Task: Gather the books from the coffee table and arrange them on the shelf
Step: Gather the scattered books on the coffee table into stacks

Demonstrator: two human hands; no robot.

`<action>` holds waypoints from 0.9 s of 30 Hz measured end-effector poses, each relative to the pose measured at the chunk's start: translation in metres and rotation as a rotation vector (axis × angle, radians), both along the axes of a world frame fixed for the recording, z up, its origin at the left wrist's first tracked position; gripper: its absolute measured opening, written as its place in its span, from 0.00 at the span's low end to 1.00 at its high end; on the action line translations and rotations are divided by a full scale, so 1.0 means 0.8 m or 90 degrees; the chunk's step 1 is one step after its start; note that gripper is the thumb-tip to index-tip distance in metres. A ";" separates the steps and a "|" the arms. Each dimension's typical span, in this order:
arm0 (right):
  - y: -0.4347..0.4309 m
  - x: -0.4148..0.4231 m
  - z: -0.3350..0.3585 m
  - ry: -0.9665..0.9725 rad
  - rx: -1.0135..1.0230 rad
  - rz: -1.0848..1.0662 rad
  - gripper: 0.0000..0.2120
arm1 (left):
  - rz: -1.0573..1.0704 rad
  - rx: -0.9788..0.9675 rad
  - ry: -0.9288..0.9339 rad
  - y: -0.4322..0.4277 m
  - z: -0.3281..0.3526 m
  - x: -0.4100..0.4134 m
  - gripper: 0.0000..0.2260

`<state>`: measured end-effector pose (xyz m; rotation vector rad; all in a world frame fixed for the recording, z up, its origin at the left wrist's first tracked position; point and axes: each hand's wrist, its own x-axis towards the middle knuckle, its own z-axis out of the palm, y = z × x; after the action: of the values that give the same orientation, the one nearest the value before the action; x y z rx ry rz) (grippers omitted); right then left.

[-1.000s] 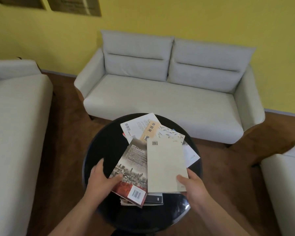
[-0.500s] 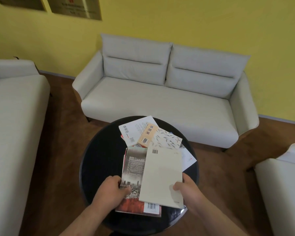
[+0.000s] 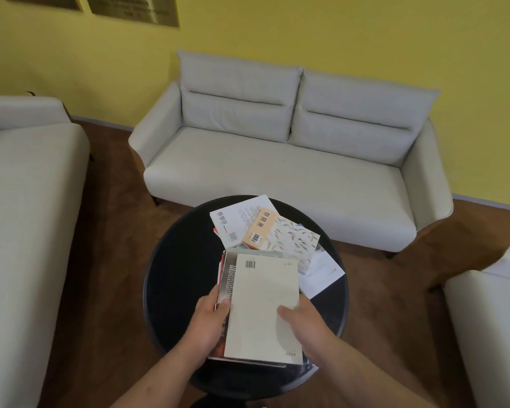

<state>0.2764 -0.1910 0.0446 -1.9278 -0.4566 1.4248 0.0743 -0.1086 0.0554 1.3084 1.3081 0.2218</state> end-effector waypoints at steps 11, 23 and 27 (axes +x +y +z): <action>0.027 -0.013 0.017 0.010 0.062 0.013 0.22 | 0.075 -0.067 -0.092 0.013 -0.017 0.009 0.22; 0.016 0.005 0.009 0.053 0.076 0.079 0.25 | 0.048 -0.177 -0.166 0.021 -0.010 0.010 0.22; 0.017 0.008 0.008 0.053 0.078 0.097 0.27 | 0.046 -0.192 -0.193 0.020 -0.007 0.009 0.20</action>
<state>0.2825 -0.1775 0.0506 -1.7600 -0.6483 1.5312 0.0816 -0.0924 0.0502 0.9339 1.0821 0.2518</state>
